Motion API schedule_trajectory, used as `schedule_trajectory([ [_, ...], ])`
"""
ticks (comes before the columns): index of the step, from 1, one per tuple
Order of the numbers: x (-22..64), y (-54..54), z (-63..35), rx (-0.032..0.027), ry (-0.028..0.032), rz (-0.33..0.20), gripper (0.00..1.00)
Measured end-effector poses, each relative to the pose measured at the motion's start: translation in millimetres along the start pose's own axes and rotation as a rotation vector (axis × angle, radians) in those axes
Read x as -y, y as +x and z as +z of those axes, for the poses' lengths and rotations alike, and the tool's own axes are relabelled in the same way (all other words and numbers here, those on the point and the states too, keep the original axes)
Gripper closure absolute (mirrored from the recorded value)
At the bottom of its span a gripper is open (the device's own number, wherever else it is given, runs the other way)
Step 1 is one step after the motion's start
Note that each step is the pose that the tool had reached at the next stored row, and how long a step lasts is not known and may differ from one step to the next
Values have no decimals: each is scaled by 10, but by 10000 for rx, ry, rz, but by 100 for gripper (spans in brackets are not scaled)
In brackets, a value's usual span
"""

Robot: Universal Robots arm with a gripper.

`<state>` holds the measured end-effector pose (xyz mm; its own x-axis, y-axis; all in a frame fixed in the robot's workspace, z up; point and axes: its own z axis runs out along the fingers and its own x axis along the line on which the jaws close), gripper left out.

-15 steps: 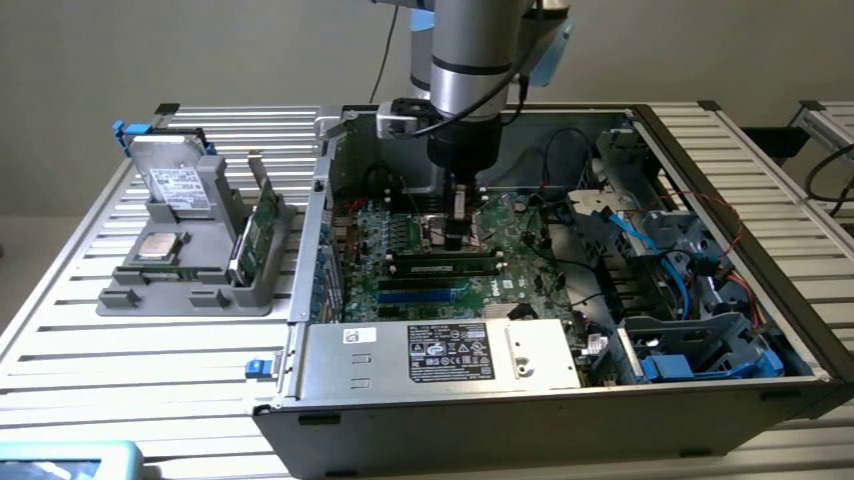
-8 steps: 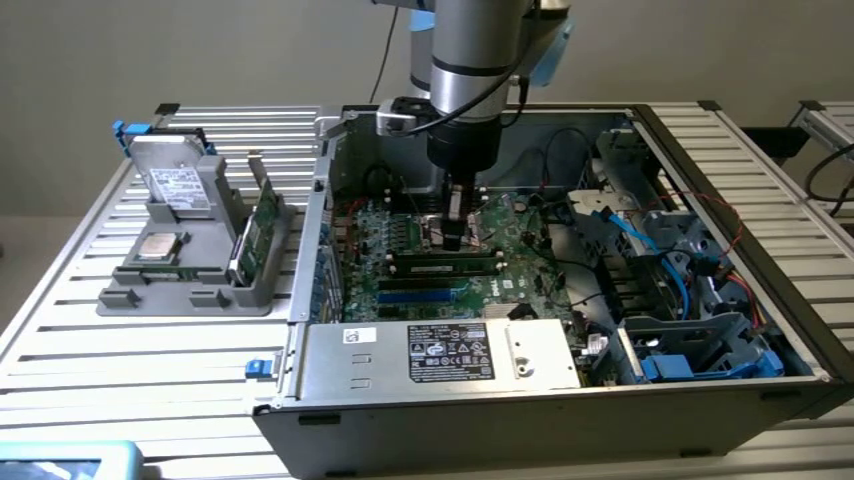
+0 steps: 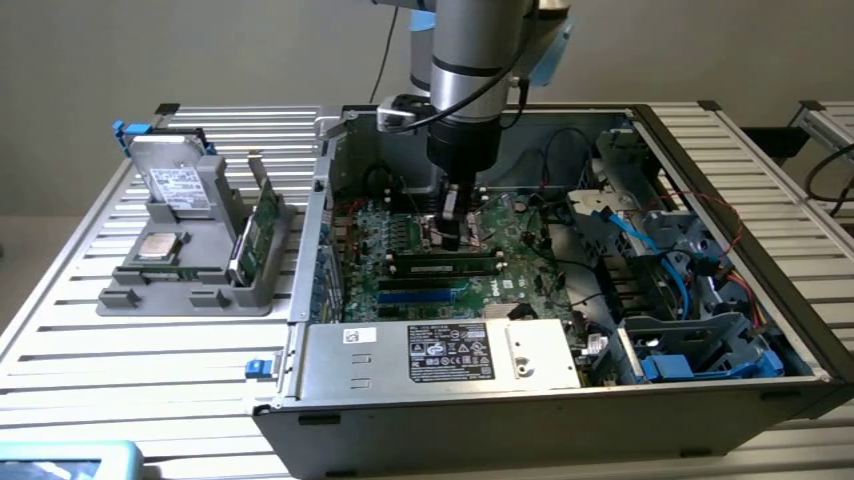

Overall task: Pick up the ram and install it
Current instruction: 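Press down the ram until it locks into place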

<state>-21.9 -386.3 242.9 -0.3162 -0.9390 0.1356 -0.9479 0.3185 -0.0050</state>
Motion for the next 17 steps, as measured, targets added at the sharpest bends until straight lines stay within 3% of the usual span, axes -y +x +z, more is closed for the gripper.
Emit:
schedule_trajectory([
  [17,0,0,0,17,-219,2047,89],
])
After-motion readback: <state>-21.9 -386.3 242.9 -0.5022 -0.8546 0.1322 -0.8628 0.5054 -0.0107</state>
